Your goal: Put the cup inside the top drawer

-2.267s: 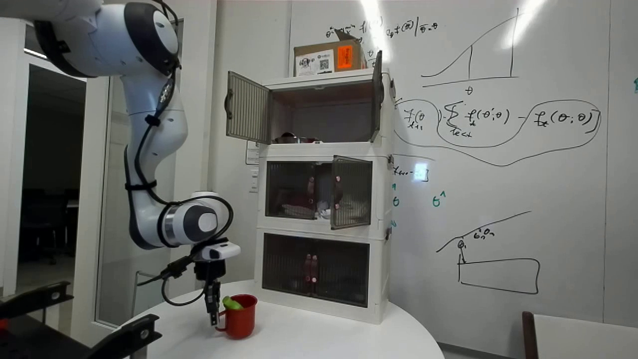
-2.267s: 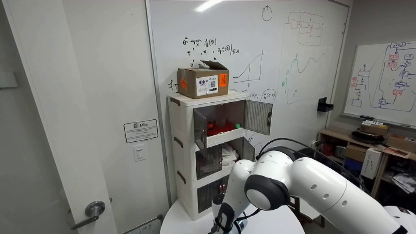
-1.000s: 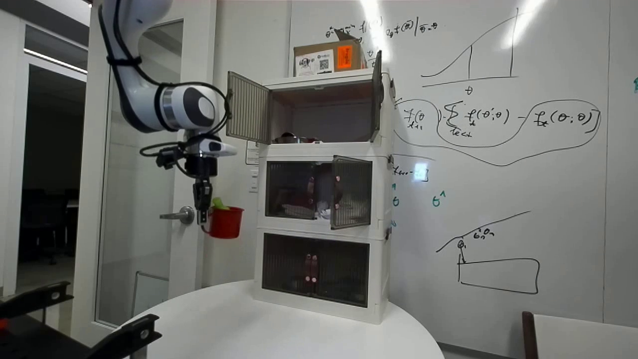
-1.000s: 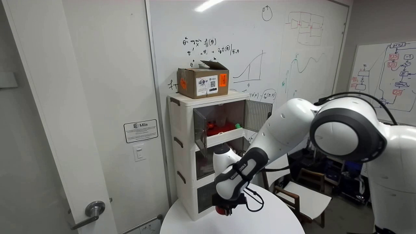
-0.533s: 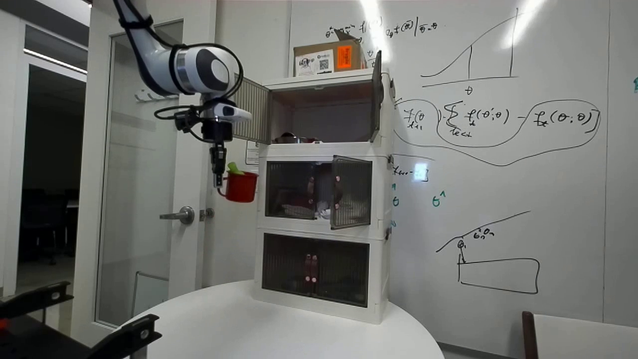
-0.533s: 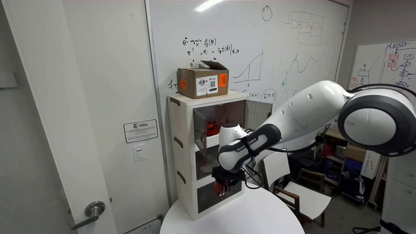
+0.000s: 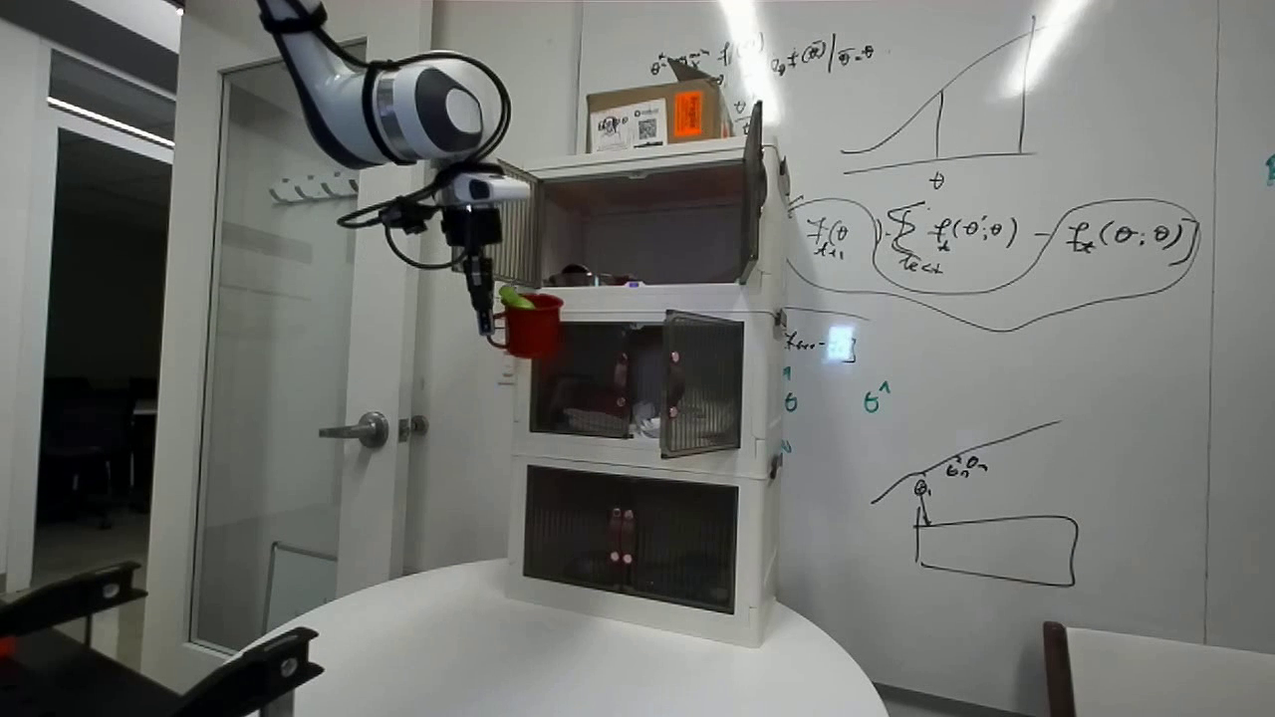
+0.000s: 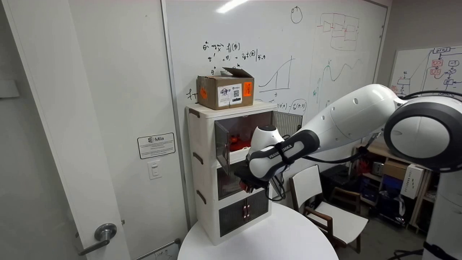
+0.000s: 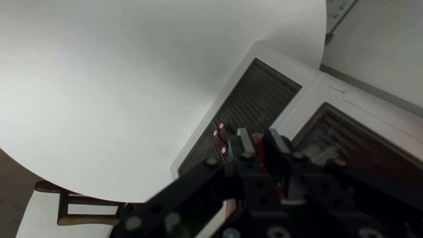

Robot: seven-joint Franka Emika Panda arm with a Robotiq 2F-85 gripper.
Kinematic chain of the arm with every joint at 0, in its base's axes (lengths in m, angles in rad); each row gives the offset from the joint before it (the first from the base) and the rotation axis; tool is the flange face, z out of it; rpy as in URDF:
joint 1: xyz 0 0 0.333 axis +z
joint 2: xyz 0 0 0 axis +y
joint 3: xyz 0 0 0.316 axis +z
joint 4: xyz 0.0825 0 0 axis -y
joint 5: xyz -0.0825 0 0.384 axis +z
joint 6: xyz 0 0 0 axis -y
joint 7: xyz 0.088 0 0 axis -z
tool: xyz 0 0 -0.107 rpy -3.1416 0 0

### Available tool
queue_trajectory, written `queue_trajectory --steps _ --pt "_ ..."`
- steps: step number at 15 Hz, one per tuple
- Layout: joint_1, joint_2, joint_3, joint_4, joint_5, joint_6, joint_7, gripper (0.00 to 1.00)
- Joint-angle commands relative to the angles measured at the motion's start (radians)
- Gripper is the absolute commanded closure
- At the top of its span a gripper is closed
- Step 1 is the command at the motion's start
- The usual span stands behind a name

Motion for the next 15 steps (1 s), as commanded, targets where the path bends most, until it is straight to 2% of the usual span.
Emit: queue_trajectory --steps 1,5,6,7,9,13,14,15 --pt "-0.036 -0.078 0.013 -0.042 -0.078 0.098 0.132 0.96" --pt "-0.078 -0.128 0.022 -0.040 -0.223 0.133 0.272 0.96" --pt "-0.057 -0.129 -0.005 -0.029 -0.270 0.135 0.308 0.96" --pt "-0.063 -0.131 -0.003 -0.021 -0.301 0.136 0.331 0.96" --pt "-0.066 -0.124 -0.001 0.003 -0.326 0.134 0.336 0.96" --pt "-0.057 -0.079 0.001 0.084 -0.303 0.124 0.295 0.96" --pt "-0.090 -0.069 0.039 0.107 -0.262 0.121 0.256 0.96" --pt "-0.061 -0.105 0.006 0.045 -0.283 0.113 0.290 0.96"
